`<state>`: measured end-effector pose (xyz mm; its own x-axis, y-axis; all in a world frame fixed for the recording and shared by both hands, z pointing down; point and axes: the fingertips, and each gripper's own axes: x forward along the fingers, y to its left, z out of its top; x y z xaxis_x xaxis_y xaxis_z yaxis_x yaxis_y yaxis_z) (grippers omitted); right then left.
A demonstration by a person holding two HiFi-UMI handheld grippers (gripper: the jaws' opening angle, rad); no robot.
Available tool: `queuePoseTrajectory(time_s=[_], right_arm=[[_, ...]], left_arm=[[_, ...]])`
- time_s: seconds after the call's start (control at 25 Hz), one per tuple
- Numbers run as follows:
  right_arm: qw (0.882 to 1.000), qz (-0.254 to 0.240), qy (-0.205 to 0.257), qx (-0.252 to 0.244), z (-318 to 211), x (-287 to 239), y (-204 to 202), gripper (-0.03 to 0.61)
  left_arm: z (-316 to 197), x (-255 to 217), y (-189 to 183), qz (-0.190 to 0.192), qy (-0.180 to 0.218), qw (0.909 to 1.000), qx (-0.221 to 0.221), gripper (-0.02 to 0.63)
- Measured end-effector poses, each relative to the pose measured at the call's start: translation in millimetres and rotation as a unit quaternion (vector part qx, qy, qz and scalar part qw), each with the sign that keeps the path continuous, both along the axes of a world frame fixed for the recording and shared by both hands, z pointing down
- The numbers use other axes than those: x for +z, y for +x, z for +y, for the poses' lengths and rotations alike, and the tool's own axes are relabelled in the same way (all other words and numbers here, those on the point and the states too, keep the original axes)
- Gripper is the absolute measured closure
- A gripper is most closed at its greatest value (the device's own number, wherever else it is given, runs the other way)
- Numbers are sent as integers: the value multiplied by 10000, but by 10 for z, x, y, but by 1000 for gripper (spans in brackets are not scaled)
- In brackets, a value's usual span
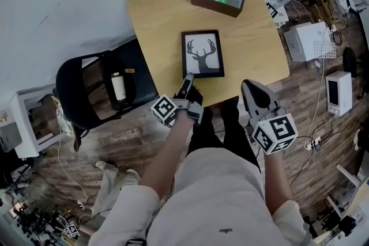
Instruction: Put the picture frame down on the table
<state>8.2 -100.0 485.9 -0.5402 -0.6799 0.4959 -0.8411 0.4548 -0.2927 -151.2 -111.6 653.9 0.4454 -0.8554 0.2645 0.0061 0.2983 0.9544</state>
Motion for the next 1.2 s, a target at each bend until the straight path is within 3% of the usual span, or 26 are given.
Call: queuePoseTrajectory(time_s=[0.44,0.6,0.88,1.0,1.2], right_arm=[[10000,12,-34,-11,74,33,-31,580],[10000,15,-74,16,93,54,-19,580],[10000,43,-90,2,84,78,-34,580],[9999,39,-96,-4,83,77,-33,580],[9999,39,-94,-22,66,72,-35,580]], left_arm=[[107,226,9,132,-503,9986,-54,549],[136,280,6,-11,-590,9983,10,534],[111,324,10,-152,-733,9972,39,430],[91,320,11,-383,-751,9963,134,380],[72,322,21,-1113,-745,9897,511,339]])
